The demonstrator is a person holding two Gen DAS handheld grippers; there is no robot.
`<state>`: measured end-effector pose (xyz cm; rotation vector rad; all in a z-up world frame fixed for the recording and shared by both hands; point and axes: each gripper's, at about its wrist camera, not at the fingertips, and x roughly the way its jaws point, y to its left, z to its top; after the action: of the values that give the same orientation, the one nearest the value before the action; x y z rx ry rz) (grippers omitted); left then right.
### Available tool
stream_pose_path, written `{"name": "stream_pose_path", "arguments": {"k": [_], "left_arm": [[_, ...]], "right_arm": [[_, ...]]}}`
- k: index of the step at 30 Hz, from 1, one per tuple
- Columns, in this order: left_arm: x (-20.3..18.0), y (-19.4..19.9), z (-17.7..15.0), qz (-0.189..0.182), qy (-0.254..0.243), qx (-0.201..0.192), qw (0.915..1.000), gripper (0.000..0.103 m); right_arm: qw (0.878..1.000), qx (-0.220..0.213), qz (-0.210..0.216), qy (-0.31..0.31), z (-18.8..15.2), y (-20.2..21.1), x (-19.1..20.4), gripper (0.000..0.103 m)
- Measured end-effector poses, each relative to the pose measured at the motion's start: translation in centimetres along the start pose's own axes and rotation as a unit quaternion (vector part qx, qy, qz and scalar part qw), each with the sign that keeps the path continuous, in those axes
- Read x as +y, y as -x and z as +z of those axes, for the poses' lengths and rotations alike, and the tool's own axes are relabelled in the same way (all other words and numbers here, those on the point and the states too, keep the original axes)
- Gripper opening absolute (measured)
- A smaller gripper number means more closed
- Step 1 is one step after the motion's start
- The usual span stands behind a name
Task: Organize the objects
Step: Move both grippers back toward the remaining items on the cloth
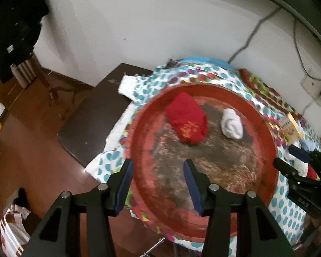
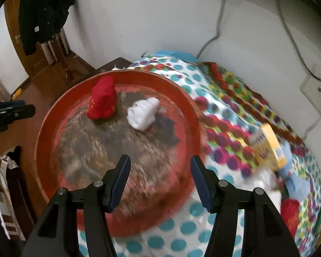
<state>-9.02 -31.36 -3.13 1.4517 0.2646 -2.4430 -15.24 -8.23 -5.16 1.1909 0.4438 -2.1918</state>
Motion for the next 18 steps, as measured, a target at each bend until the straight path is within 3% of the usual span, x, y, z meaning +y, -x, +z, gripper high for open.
{"name": "stream_pose_path", "arguments": {"k": [4, 18], "left_arm": [[-2.6, -0.2, -0.5, -0.01, -0.03, 0.003, 0.9995, 0.049], [-10.4, -1.0, -3.0, -0.05, -0.123, 0.017, 0.991, 0.049]], "right_arm": [[0.999, -0.013, -0.029, -0.018, -2.2, 2.3, -2.5, 0.061], [0.989, -0.017, -0.108, -0.099, -10.0, 8.3, -10.9, 0.062]]}}
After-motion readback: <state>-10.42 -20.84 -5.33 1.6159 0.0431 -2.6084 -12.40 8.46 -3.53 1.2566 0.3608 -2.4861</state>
